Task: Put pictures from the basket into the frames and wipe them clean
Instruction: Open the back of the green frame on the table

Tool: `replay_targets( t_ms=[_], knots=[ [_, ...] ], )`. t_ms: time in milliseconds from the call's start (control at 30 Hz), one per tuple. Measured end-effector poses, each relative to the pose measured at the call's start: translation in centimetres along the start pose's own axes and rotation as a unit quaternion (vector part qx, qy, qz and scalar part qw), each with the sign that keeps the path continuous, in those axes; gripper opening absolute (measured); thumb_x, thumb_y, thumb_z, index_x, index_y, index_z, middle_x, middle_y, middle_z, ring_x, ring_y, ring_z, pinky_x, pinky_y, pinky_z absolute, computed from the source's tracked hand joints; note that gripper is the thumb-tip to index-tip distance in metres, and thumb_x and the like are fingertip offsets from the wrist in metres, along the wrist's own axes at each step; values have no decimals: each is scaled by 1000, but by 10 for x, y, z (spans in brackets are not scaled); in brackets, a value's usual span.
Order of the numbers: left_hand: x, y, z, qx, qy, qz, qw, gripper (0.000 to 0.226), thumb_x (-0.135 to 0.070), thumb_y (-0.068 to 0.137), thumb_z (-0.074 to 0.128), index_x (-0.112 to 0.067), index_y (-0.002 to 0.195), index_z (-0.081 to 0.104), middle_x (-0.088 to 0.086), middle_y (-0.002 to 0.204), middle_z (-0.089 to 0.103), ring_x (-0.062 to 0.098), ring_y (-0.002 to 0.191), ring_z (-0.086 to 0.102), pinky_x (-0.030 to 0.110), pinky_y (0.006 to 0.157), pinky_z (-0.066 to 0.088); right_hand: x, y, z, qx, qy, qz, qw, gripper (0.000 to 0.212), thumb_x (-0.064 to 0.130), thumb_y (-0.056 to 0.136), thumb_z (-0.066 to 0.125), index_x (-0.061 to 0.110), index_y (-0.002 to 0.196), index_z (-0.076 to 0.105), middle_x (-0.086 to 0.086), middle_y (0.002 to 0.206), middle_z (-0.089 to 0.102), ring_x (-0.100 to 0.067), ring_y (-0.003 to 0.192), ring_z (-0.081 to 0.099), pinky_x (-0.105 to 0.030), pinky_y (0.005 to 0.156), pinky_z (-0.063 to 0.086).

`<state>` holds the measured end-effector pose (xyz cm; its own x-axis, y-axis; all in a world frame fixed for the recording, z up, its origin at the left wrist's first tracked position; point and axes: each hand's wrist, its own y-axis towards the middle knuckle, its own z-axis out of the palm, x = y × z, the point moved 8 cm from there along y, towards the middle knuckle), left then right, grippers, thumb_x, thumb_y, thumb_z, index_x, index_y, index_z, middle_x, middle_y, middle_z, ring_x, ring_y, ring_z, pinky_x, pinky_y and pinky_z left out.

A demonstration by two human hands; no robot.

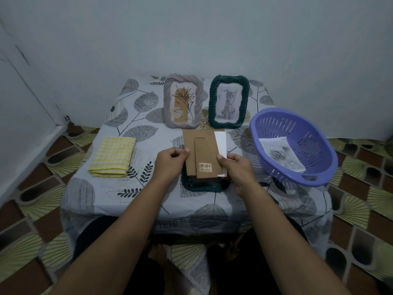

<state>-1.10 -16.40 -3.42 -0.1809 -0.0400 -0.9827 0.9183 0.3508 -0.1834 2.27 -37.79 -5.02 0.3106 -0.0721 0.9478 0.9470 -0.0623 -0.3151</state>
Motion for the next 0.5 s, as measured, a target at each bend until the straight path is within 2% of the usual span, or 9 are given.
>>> replay_targets(
  t_ms=[67, 133, 200, 267, 367, 500],
  knots=[
    [-4, -4, -1, -5, -12, -20, 1000, 21, -19, 98, 62, -1, 90, 68, 6, 77, 70, 13, 60, 64, 22, 51, 52, 0, 1, -3, -16, -19, -14, 1000, 5, 13, 92, 70, 15, 89, 67, -3, 89, 73, -20, 83, 68, -34, 80, 58],
    [-3, -1, -10, -24, -4, -32, 999, 20, -20, 100, 59, -5, 88, 66, 7, 74, 67, 10, 48, 59, 21, 44, 48, 0, 2, -6, -29, -44, -23, 998, 10, 14, 92, 70, 19, 84, 65, 0, 87, 71, -20, 83, 66, -38, 84, 56],
    [1, 5, -28, -54, 5, -42, 998, 20, -22, 99, 61, -9, 84, 67, 12, 78, 68, 18, 57, 62, 29, 53, 55, -1, 3, -10, -35, -71, -31, 996, 2, 17, 92, 70, 16, 92, 68, 3, 87, 70, -18, 82, 65, -33, 77, 56],
    [2, 11, -48, -91, 50, -28, 994, 21, -26, 96, 65, -14, 80, 70, 11, 83, 71, 26, 73, 66, 44, 71, 58, -1, 3, -14, -40, -101, -36, 993, 16, 20, 92, 69, 11, 106, 68, 5, 88, 69, -13, 79, 64, -27, 67, 52],
    [-8, 10, -76, -147, 184, 21, 972, 21, -31, 93, 67, -14, 83, 74, 4, 86, 72, 23, 83, 65, 32, 76, 52, -2, 1, -17, -44, -108, -31, 993, 22, 21, 92, 69, 10, 112, 66, 1, 91, 69, -16, 77, 64, -29, 56, 52],
    [-8, 5, -101, -171, 266, 30, 948, 27, -31, 96, 63, -7, 98, 76, 11, 98, 73, 28, 93, 65, 29, 77, 44, -6, -1, -22, -52, -103, -26, 993, 14, 19, 94, 67, 12, 106, 65, 1, 90, 70, -18, 76, 64, -26, 49, 48]
  ],
)
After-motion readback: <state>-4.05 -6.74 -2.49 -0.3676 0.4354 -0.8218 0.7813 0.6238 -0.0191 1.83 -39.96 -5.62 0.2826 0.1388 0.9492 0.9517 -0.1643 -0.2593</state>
